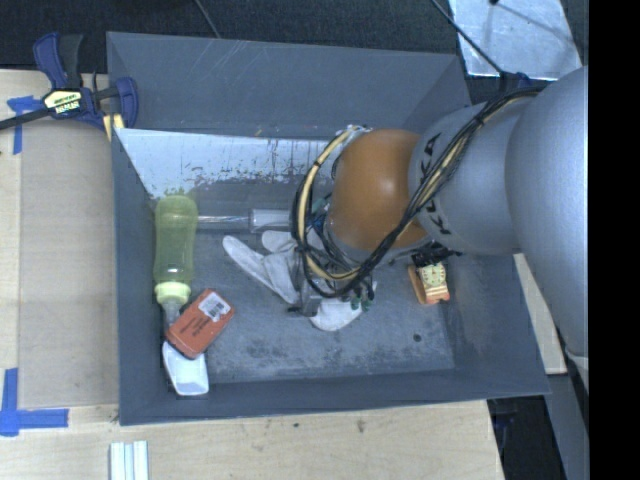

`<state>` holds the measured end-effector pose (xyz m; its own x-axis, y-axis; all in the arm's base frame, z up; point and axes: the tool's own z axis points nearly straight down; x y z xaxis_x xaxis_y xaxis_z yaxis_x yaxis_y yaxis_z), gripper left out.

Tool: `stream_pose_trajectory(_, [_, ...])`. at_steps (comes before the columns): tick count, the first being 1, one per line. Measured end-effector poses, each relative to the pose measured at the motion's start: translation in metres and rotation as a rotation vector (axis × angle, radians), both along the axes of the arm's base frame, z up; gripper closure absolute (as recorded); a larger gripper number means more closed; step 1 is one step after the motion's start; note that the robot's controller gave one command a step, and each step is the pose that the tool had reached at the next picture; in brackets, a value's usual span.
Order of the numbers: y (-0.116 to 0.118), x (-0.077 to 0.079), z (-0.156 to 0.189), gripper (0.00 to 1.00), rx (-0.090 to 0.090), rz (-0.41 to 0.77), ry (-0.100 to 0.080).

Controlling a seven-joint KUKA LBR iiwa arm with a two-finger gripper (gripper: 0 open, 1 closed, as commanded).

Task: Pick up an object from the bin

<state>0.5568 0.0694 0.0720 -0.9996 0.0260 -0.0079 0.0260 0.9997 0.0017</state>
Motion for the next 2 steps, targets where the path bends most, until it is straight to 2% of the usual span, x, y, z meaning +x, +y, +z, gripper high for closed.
stream_pose_trajectory(1, [0.0, 0.0, 0.0, 1.0, 0.0, 0.0, 0.0])
stream_pose_trajectory(2, [-0.028, 0.0, 0.178, 1.0, -0.001, -0.011, -0.002])
